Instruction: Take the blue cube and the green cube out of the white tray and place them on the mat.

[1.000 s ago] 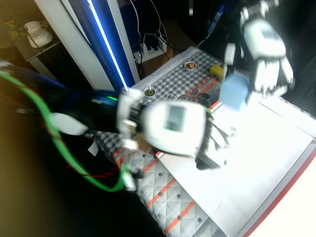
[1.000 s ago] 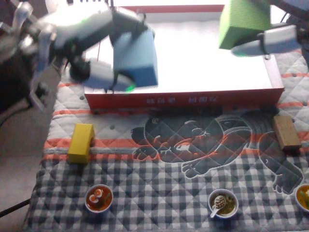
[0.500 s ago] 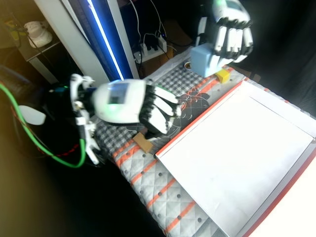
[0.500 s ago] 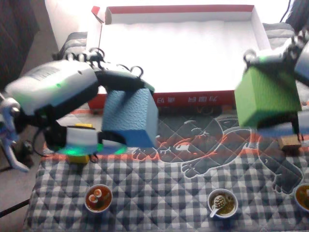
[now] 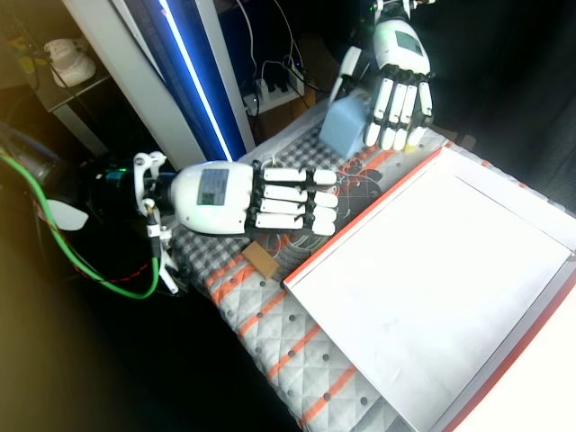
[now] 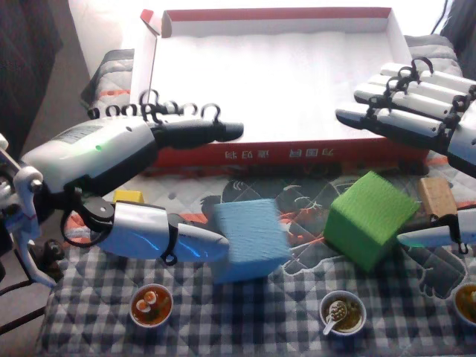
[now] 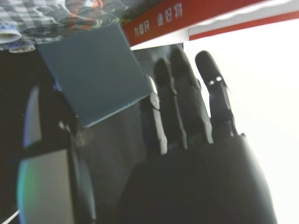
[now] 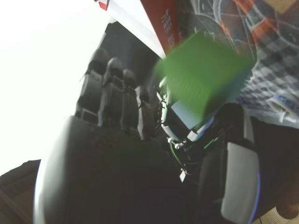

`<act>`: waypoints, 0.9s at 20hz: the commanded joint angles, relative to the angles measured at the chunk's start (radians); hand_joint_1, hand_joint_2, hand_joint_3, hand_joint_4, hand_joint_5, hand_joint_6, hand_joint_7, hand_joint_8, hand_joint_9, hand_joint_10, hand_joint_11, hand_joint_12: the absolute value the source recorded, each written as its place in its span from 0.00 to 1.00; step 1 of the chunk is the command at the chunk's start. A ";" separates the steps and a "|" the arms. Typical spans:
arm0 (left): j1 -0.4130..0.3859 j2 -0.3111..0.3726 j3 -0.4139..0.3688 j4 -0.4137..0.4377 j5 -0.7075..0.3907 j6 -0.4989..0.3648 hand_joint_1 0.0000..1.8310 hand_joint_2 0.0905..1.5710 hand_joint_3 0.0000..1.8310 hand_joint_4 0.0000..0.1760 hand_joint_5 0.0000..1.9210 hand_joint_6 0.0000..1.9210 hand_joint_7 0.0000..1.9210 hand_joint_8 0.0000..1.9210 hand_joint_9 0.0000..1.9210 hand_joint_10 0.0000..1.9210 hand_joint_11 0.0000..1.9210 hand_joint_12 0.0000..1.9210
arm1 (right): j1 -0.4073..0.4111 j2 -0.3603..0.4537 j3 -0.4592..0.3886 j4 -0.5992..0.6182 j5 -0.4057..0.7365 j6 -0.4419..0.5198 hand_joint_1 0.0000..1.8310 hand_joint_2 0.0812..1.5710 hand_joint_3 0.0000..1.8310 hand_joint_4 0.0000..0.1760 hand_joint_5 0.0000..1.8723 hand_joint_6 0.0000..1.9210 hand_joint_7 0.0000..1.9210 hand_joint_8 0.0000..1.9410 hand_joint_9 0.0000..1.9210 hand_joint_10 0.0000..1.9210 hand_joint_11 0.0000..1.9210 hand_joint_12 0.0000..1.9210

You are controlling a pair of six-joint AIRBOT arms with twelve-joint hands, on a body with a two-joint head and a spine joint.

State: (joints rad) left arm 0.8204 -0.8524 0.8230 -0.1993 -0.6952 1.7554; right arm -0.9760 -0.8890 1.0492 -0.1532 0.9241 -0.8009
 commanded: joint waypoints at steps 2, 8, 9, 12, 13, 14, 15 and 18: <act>-0.003 -0.002 0.004 0.001 -0.128 -0.005 0.39 0.47 0.00 0.98 0.09 0.00 0.05 0.00 0.02 0.00 0.00 0.00 | 0.009 -0.007 0.003 0.020 0.120 0.005 0.41 0.56 0.00 0.59 0.00 0.00 0.00 0.00 0.00 0.00 0.00 0.00; 0.029 0.006 0.007 -0.084 -0.261 -0.028 0.32 0.46 0.00 1.00 0.01 0.00 0.00 0.00 0.00 0.00 0.00 0.00 | 0.009 -0.011 0.009 0.070 0.160 0.005 0.31 0.57 0.00 0.93 0.00 0.00 0.02 0.00 0.03 0.00 0.04 0.02; 0.041 0.012 0.009 -0.091 -0.296 -0.070 0.32 0.47 0.00 1.00 0.00 0.00 0.00 0.00 0.00 0.00 0.00 0.00 | 0.009 -0.011 0.009 0.091 0.186 0.005 0.33 0.58 0.00 0.58 0.00 0.00 0.03 0.00 0.04 0.01 0.06 0.03; 0.088 0.025 0.043 -0.093 -0.408 -0.309 0.31 0.51 0.01 1.00 0.00 0.00 0.00 0.00 0.00 0.00 0.00 0.00 | -0.020 -0.009 0.010 0.193 0.311 0.005 0.36 0.57 0.00 0.69 0.00 0.00 0.03 0.00 0.05 0.01 0.03 0.02; 0.103 0.025 0.057 -0.093 -0.439 -0.381 0.30 0.52 0.01 1.00 0.01 0.00 0.00 0.00 0.00 0.00 0.00 0.00 | -0.034 -0.008 0.011 0.227 0.348 0.005 0.32 0.57 0.00 0.74 0.00 0.00 0.02 0.00 0.06 0.01 0.04 0.02; 0.117 0.025 0.072 -0.092 -0.476 -0.456 0.32 0.53 0.01 0.93 0.01 0.00 0.00 0.00 0.00 0.00 0.00 0.00 | -0.048 -0.004 0.013 0.262 0.380 0.005 0.31 0.57 0.00 0.80 0.00 0.00 0.02 0.00 0.06 0.01 0.04 0.02; 0.129 0.026 0.081 -0.092 -0.511 -0.516 0.39 0.53 0.01 0.73 0.01 0.00 0.00 0.00 0.00 0.00 0.00 0.00 | -0.056 0.000 0.013 0.281 0.402 0.005 0.38 0.58 0.00 0.64 0.01 0.00 0.05 0.01 0.07 0.01 0.04 0.02; 0.201 0.026 0.129 -0.092 -0.676 -0.770 0.41 0.48 0.00 0.74 0.01 0.00 0.00 0.00 0.00 0.00 0.00 0.00 | -0.069 0.016 0.003 0.306 0.476 0.005 0.32 0.57 0.00 0.59 0.03 0.00 0.13 0.01 0.14 0.01 0.11 0.04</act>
State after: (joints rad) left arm 1.0374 -0.8307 0.9489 -0.2794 -1.1995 0.9817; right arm -1.0519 -0.8738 1.0557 0.1490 1.2537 -0.8013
